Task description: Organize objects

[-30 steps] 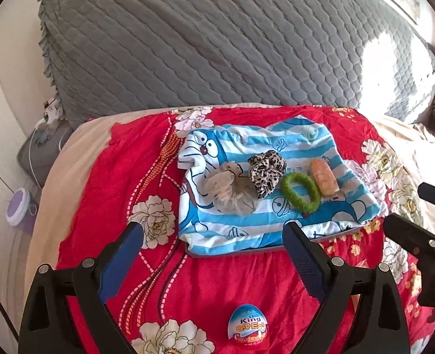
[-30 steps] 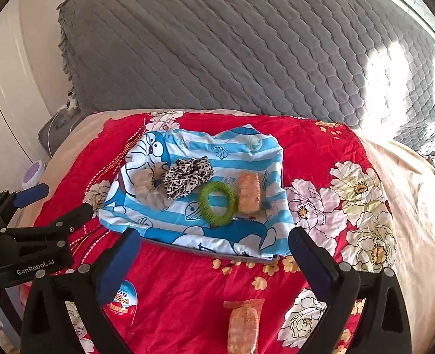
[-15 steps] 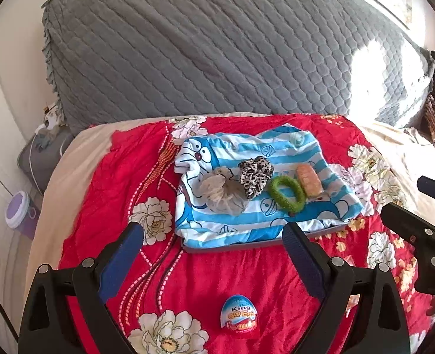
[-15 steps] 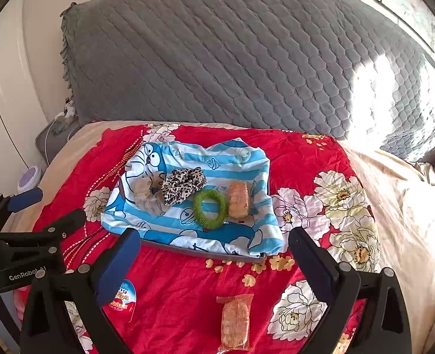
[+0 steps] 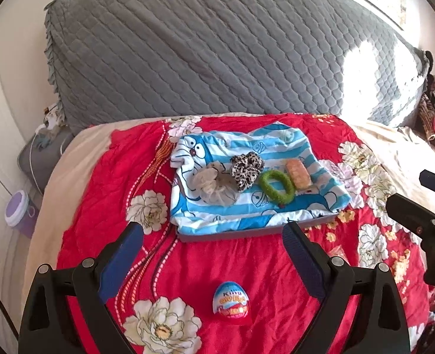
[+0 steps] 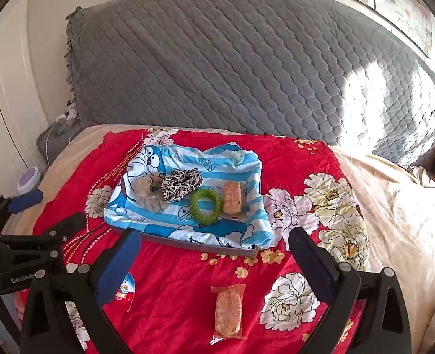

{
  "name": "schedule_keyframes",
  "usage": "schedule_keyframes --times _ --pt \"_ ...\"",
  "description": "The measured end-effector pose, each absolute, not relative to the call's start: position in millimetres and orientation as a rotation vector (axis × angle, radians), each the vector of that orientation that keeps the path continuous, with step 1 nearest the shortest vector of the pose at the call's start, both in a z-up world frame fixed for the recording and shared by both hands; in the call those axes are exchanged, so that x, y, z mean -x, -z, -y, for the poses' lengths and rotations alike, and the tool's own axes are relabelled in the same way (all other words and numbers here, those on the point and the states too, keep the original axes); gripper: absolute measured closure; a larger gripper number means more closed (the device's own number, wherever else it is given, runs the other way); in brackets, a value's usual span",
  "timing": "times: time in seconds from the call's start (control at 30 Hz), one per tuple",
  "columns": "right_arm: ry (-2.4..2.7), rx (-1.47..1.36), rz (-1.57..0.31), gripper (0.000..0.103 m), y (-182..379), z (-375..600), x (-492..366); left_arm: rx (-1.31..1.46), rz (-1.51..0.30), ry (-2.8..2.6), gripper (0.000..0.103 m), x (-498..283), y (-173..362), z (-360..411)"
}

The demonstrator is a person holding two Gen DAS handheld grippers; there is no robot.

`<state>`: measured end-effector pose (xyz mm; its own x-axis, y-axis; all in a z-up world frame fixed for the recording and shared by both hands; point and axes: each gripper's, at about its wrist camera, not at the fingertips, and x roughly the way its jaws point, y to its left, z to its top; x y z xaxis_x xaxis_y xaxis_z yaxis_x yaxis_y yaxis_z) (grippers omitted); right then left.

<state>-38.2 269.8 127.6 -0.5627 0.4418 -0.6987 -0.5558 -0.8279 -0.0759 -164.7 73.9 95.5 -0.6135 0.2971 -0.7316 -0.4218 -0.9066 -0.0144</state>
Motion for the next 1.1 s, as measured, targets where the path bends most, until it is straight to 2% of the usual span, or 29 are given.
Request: schedule_keyframes --times 0.67,1.1 --pt "-2.379 0.951 -0.121 0.002 -147 -229 0 1.114 -0.252 -2.543 0.008 119 -77 -50" --pt "-2.385 0.957 -0.093 0.002 -146 -211 -11 1.128 -0.197 -2.560 0.008 101 -76 -32"
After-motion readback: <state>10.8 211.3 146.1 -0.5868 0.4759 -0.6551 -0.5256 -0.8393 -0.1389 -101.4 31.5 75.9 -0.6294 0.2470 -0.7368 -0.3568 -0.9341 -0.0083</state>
